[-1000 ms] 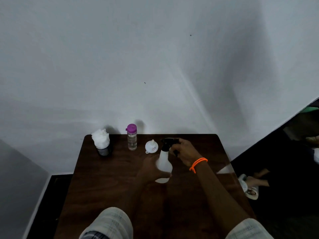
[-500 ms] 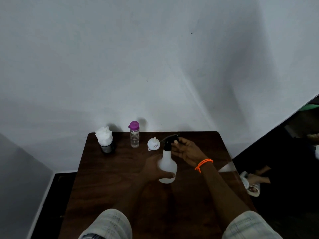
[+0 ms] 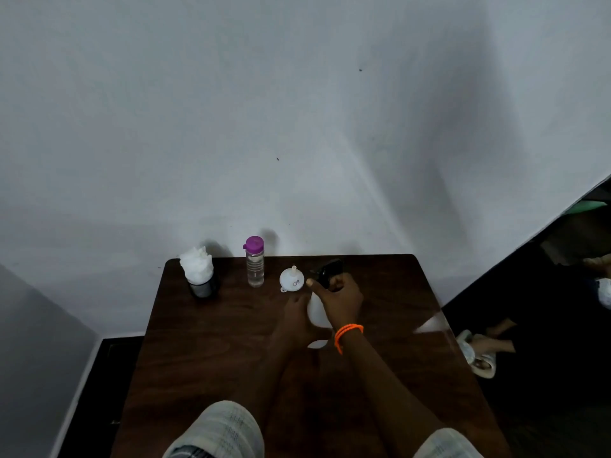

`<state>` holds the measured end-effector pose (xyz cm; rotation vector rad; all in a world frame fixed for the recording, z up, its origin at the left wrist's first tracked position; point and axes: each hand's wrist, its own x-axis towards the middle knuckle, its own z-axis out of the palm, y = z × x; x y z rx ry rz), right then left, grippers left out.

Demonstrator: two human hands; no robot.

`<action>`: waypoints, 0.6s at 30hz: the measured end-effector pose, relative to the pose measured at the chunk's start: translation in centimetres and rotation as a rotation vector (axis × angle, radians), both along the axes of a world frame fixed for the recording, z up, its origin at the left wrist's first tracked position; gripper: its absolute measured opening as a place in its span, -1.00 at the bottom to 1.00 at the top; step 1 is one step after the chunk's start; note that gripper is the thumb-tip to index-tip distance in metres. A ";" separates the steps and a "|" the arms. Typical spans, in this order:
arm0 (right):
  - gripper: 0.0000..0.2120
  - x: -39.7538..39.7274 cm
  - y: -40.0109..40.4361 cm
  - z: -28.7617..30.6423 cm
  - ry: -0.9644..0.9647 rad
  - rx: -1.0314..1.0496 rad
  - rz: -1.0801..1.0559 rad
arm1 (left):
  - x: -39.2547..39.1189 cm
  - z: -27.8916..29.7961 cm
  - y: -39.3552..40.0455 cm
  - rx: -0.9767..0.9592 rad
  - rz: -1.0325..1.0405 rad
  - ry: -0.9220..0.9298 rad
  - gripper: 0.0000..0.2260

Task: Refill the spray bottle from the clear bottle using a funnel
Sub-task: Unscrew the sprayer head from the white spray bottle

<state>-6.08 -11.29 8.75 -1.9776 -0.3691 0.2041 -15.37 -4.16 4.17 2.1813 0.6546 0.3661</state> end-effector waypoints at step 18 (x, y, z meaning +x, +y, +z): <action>-0.72 2.3 -0.2 0.5 0.263 0.004 0.215 | -0.7 1.4 0.4 -0.156 -0.018 0.063 -0.21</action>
